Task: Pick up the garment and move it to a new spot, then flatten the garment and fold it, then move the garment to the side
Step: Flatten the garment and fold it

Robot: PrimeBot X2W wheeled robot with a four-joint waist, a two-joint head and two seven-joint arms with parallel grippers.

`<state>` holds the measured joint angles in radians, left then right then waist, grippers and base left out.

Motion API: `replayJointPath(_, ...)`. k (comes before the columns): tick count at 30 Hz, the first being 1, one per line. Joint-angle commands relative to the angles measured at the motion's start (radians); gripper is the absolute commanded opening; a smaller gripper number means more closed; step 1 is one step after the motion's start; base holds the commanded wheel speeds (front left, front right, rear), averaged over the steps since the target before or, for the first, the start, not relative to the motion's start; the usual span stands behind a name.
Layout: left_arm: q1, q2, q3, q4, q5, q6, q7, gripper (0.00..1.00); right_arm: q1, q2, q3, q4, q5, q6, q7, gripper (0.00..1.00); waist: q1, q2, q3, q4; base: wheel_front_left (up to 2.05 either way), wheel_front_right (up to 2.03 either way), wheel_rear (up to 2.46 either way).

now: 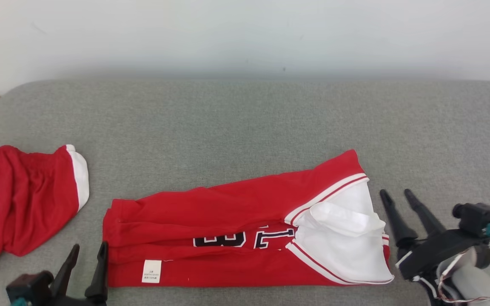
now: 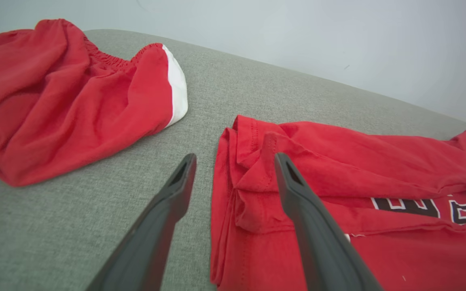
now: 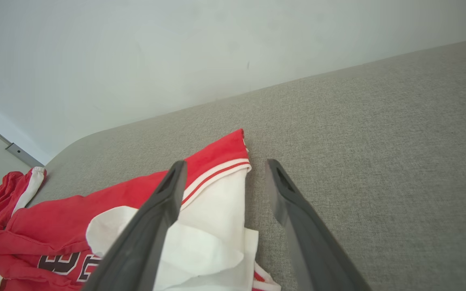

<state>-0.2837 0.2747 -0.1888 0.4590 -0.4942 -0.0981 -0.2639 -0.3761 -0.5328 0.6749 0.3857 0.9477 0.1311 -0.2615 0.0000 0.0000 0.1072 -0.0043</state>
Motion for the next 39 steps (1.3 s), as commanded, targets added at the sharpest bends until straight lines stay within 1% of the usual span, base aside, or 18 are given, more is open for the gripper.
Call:
replayJointPath(1,0.053,-0.036,0.065,-0.027,0.049,0.008,-0.001,1.00,0.011,0.023,0.014,0.009,-0.028,-0.001,-0.005,1.00,0.0000,0.0000,-0.020,0.015,0.00,0.00,0.00)
replayJointPath(5,0.103,-0.094,0.141,-0.050,0.103,-0.006,-0.001,1.00,-0.027,0.047,0.053,0.034,-0.040,-0.001,0.000,1.00,0.0000,0.0000,-0.029,0.033,0.00,0.00,0.00)
replayJointPath(7,0.115,-0.111,0.166,-0.051,0.126,-0.014,-0.001,1.00,-0.053,0.055,0.077,0.048,-0.047,-0.001,0.016,0.99,0.0000,0.0000,-0.031,0.045,0.00,0.00,0.00)
replayJointPath(10,0.127,-0.135,0.189,-0.045,0.153,-0.022,-0.001,1.00,-0.094,0.068,0.107,0.072,-0.041,-0.001,0.033,0.47,0.0000,0.0000,-0.031,0.066,0.00,0.00,0.00)
replayJointPath(11,0.126,-0.138,0.195,-0.041,0.155,-0.025,-0.001,1.00,-0.108,0.071,0.114,0.080,-0.038,-0.001,0.038,0.41,0.0000,0.0000,-0.030,0.074,0.00,0.00,0.00)
replayJointPath(12,0.124,-0.141,0.200,-0.038,0.159,-0.028,-0.001,1.00,-0.123,0.076,0.122,0.090,-0.030,-0.001,0.044,0.25,0.0000,0.0000,-0.029,0.081,0.00,0.00,0.00)
replayJointPath(13,0.124,-0.146,0.203,-0.035,0.162,-0.031,-0.001,1.00,-0.137,0.077,0.132,0.105,-0.031,-0.001,0.055,0.00,0.0000,0.0000,-0.028,0.087,0.00,0.00,0.00)
replayJointPath(19,0.123,-0.167,0.208,-0.028,0.165,-0.032,-0.001,1.00,-0.201,0.091,0.178,0.202,0.004,-0.001,0.136,0.00,0.0000,0.0000,-0.012,0.118,0.00,0.00,0.00)
replayJointPath(22,0.119,-0.171,0.199,-0.035,0.142,-0.032,-0.001,1.00,-0.207,0.096,0.210,0.211,0.028,-0.001,0.160,0.00,0.0000,0.0000,-0.002,0.120,0.00,0.00,0.00)
replayJointPath(27,0.107,-0.171,0.190,-0.045,0.133,-0.032,-0.001,1.00,-0.163,0.064,0.275,0.164,0.082,-0.001,0.183,0.00,0.0000,0.0000,0.000,0.100,0.00,0.00,0.00)
replayJointPath(28,0.107,-0.171,0.190,-0.045,0.133,-0.032,-0.001,1.00,-0.163,0.064,0.275,0.164,0.082,-0.001,0.183,0.00,0.0000,0.0000,0.000,0.100,0.00,0.00,0.00)
replayJointPath(35,0.095,-0.168,0.181,-0.057,0.129,-0.032,-0.001,1.00,-0.100,0.010,0.347,0.087,0.145,-0.001,0.187,0.00,0.0000,0.0000,0.002,0.050,0.00,0.00,0.00)
replayJointPath(39,0.080,-0.170,0.174,-0.059,0.131,-0.032,-0.001,1.00,-0.087,0.005,0.376,0.062,0.167,-0.001,0.173,0.00,0.0000,0.0000,0.007,0.038,0.00,0.00,0.00)
